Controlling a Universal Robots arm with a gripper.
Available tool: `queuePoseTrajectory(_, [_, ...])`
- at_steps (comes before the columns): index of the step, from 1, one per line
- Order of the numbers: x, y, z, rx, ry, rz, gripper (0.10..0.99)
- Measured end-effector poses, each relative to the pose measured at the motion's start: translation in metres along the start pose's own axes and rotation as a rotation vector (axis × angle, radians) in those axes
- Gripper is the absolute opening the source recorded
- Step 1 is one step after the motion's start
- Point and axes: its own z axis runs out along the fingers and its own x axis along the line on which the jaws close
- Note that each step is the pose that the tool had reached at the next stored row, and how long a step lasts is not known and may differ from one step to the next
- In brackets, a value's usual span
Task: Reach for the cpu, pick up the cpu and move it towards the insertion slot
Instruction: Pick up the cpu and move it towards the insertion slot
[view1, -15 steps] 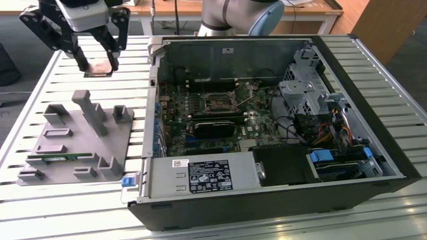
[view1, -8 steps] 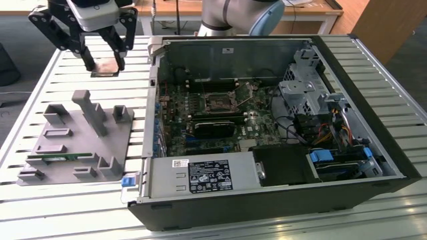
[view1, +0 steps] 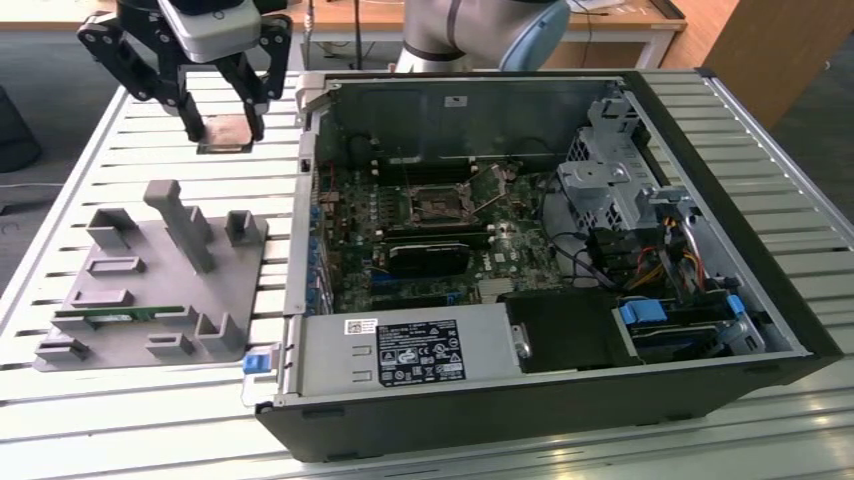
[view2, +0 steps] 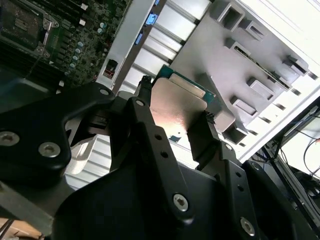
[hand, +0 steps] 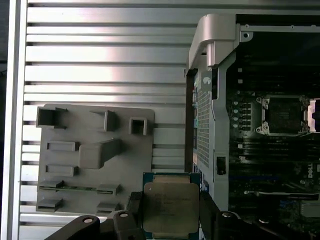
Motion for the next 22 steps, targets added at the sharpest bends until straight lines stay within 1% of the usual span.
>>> queuePoseTrajectory(22, [-0.0339,0.0000,-0.0006,0.000,-0.0001,0.000,0.541])
